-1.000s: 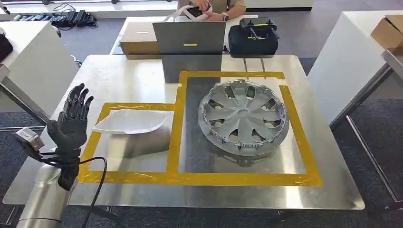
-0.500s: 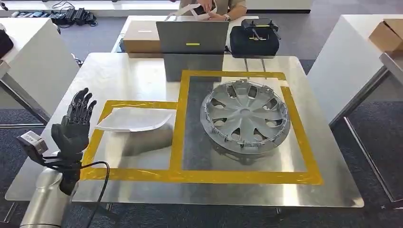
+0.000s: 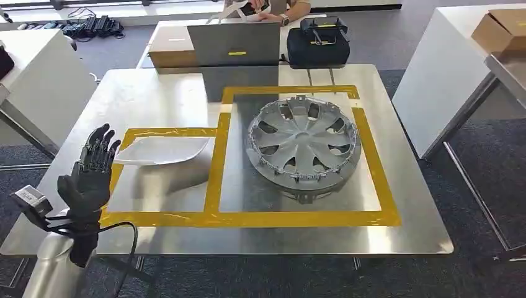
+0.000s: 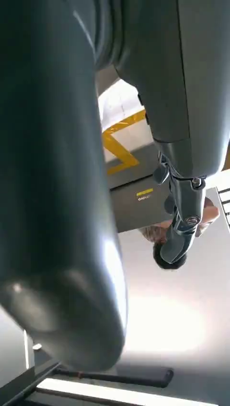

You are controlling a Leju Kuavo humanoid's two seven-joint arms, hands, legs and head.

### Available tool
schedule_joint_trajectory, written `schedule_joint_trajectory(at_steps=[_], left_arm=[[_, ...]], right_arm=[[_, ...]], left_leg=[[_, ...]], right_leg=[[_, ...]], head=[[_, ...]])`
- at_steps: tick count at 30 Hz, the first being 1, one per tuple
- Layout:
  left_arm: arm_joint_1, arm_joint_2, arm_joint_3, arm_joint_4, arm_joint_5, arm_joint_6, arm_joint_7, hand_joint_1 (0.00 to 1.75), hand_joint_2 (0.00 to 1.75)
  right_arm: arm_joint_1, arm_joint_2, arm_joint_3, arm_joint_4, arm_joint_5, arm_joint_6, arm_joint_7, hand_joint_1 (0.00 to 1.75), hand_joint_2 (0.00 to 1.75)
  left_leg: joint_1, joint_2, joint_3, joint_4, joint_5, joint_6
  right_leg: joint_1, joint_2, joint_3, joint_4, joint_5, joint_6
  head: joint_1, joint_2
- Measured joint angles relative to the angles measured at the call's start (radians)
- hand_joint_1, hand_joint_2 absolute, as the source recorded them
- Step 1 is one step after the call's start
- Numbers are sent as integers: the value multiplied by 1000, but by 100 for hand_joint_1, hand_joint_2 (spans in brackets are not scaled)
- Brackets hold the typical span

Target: Take the parts from the cabinet and place them on the table.

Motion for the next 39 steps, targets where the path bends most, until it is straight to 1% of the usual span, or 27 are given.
schedule_joint_trajectory(at_steps=[2, 3, 4, 5, 7, 8, 9, 11, 12, 13, 15, 17, 18, 21, 23, 24, 26, 27, 28, 29, 30, 32, 33, 34, 35, 38, 39], left_arm=[[0, 0, 0, -15, 0, 0, 0, 0, 0], [1, 0, 0, -24, 0, 0, 0, 0, 0], [6, 0, 0, -30, 0, 0, 0, 0, 0], [6, 1, 1, -34, 0, 0, 0, 0, 0], [18, 1, 1, -48, 1, 0, 0, 0, 0], [19, 0, 1, -52, 1, 0, 0, 0, 0], [21, -1, 1, -57, 1, 0, 0, 0, 0], [33, -2, 2, -68, 2, 2, 0, 0, 0], [37, -2, 2, -69, 2, 2, 0, 0, 0], [42, -3, 2, -71, 2, 2, 0, 0, 0], [54, -5, 2, -78, 2, 2, 0, 0, 0], [59, -7, 2, -85, 2, 2, 0, 0, 0], [60, -7, 3, -90, 2, 2, 0, 0, 0], [62, -9, 3, -92, 2, 2, 0, 0, 0], [66, -9, 4, -93, 2, 2, 0, 0, 0], [68, -9, 4, -93, 2, 2, 0, 0, 0], [72, -9, 5, -92, 0, 4, 0, 0, 0], [81, -9, 8, -91, -2, 8, 0, 0, 0], [89, -9, 11, -90, -4, 13, 0, 0, 0], [93, -9, 13, -88, -5, 15, 0, 0, 0], [96, -9, 14, -85, -5, 18, 0, 0, 0], [97, -9, 22, -77, -13, 24, 0, 0, 0], [98, -9, 29, -70, -20, 31, -3, 0, 0], [99, -9, 32, -65, -21, 34, -7, 0, 0], [105, -10, 35, -60, -21, 35, -10, 0, 0], [121, -10, 55, -29, -24, 43, -23, 0, 0], [124, -10, 61, -15, -30, 45, -28, 0, 0]], right_arm=[[-1, 0, 0, 0, 0, 0, 0, 0, 0], [0, 0, 0, 0, 0, 0, -1, 0, 0], [0, 0, 0, 0, 1, 0, -2, 0, 0], [-1, 0, 0, 0, 2, 0, -2, 0, 0], [1, 0, 0, 0, 4, 0, -3, 0, 0], [2, 0, 0, 0, 4, 1, -5, 0, 0], [2, 0, 0, 0, 4, 1, -4, 0, 0], [0, -1, 1, 0, 5, 0, -5, 0, 0], [0, -1, 1, 0, 5, -1, -5, 0, 0], [0, -1, 1, 0, 5, -1, -5, 0, 0], [0, -1, 1, 0, 5, -1, -4, 0, 0], [-1, -1, 1, 0, 2, -1, -3, 0, 0], [-5, -2, 1, 0, 0, -1, -3, 0, 0], [-5, -2, 1, 0, -2, -1, -2, 0, 0], [-5, -2, 1, 0, -2, -1, -1, 0, 0], [-6, -2, 1, 0, -2, -1, 0, 0, 0], [-5, -2, 1, 0, -2, -2, -1, 0, 0], [-5, -2, 1, 0, -3, -2, -1, 0, 0], [-4, -2, 1, 0, -4, -2, -1, 0, 0], [-3, -2, 1, 0, -5, -2, -1, 0, 0], [-3, -2, 1, 0, -5, -2, -1, 0, 0], [-4, -2, 1, 0, -5, -2, -4, 0, 0], [-5, -1, 1, 0, -6, -3, -6, 0, 0], [-4, -1, 1, 0, -7, -4, -6, 0, 0], [-3, -1, 1, 0, -7, -4, -6, 0, 0], [-3, 0, 1, 0, -11, -5, -8, 0, 0], [-1, 0, 1, 0, -13, -5, -8, 0, 0]], left_leg=[[-2, 0, 117, -188, 58, 12], [-9, 1, 132, -218, 46, 12], [-13, -1, 121, -213, 67, 14], [-14, -1, 115, -218, 63, 20], [-13, -1, 104, -222, 79, 37], [-7, 3, 95, -226, 94, 47], [-7, 4, 81, -227, 105, 57], [-8, 5, 55, -226, 125, 60], [-9, 6, 42, -225, 134, 60], [-9, 6, 30, -222, 144, 60], [-8, 7, 4, -215, 159, 56], [-8, 7, -17, -204, 170, 49], [-11, 7, -26, -199, 175, 42], [-10, 7, -23, -203, 193, 23], [-9, 5, -30, -203, 195, 11], [-9, 4, -44, -177, 152, 6], [-6, 4, -78, -72, 53, -3], [-6, 4, -105, 30, -4, -7], [-6, 4, -115, 91, -21, -10], [-5, 4, -106, 106, -6, -11], [-5, 4, -78, 82, 27, -11], [-3, 4, 25, -53, 95, -9], [-2, 4, 102, -163, 87, -5], [-7, 3, 144, -236, 47, 4], [-11, 1, 139, -221, 61, 17], [-14, 1, 121, -225, 71, 42], [-9, 6, 107, -228, 86, 54]], right_leg=[[1, 0, -11, 2, 12, 6], [2, 1, -13, 1, 20, 14], [1, 0, -11, -2, 26, 20], [-1, 0, -13, -1, 33, 27], [3, 1, -14, -14, 51, 44], [-4, 2, -22, -4, 35, 46], [-2, 0, -39, 31, -21, 48], [-3, 0, -79, 175, -141, 57], [-3, 0, -95, 247, -172, 61], [-3, 0, -97, 290, -175, 63], [-4, 0, -39, 246, -122, 63], [-4, 0, 96, 64, -78, 55], [-1, 0, 145, -18, -118, 47], [8, 1, 133, -16, -100, 26], [-2, -4, 122, -27, -75, 10], [-2, -4, 110, -28, -65, 2], [-1, -6, 89, -28, -48, -3], [-1, -6, 71, -27, -35, -3], [-1, -6, 55, -27, -23, -2], [-1, -6, 41, -26, -13, 0], [-1, -6, 28, -25, -4, 2], [-2, -6, 5, -22, 14, 9], [-1, -6, -3, -18, 23, 15], [3, -5, -8, -16, 31, 22], [2, -4, -2, -20, 37, 27], [-1, -2, -1, -30, 61, 50], [-5, -3, -9, -25, 59, 55]], head=[[-1, 0], [-1, 0], [0, 0], [-3, 0], [-2, 0], [-2, 0], [3, 0], [8, 0], [10, 0], [10, 0], [14, 0], [16, 0], [17, 0], [15, 0], [16, 0], [12, 0], [4, 0], [3, 0], [1, 0], [0, 0], [0, 0], [-2, 0], [-2, 0], [-5, 0], [-3, 0], [0, 0], [0, 0]])
